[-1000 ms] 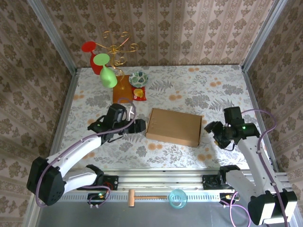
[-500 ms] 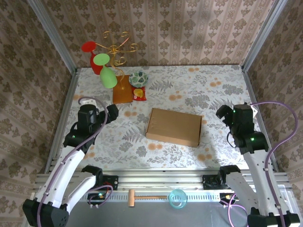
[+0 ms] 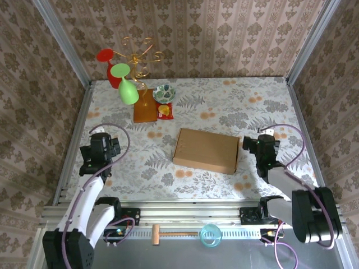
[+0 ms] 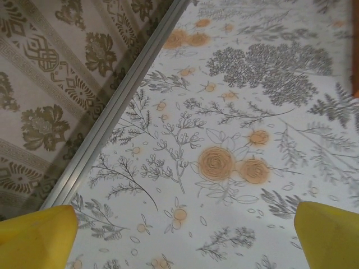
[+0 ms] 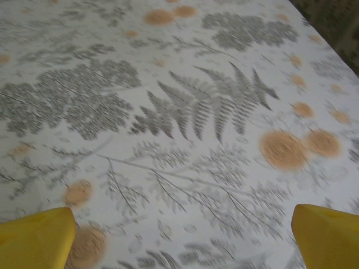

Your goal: Fold the paper box

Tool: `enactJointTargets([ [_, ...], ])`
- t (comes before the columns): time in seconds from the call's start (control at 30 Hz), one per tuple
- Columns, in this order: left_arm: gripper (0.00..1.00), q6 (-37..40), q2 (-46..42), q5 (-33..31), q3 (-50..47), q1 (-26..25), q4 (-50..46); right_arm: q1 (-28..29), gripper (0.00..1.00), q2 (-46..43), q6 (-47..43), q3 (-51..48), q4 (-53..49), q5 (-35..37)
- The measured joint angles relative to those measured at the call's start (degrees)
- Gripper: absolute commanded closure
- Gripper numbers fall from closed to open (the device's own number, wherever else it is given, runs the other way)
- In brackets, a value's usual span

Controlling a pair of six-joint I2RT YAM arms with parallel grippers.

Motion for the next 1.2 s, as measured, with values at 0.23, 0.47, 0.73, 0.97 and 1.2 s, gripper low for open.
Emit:
enactJointTargets([
  [0.23, 0.00, 2.4, 10.1, 9.7, -9.3, 6.2, 18.9, -3.7, 0.00, 12.3, -0.2, 4.4, 13.7, -6.6],
  [0.47, 0.00, 2.3, 25.6, 17.9, -9.7, 7.1, 41.1, -3.2, 0.00, 21.1, 0.0, 3.0, 24.6, -10.4],
  [0.73, 0.00, 5.9, 41.2, 22.4, -7.3, 5.1, 62.0, -0.3, 0.00, 21.3, -1.3, 6.0, 24.2, -9.7],
  [0.97, 0.00, 6.2, 41.7, 23.2, -9.2, 6.0, 67.9, -0.3, 0.00, 21.3, -1.3, 6.0, 24.2, -9.6],
  [1.2, 0.00, 6.9, 41.7, 22.7, -8.8, 5.3, 69.0, -0.1, 0.00, 21.3, -1.5, 6.0, 24.2, -8.9],
])
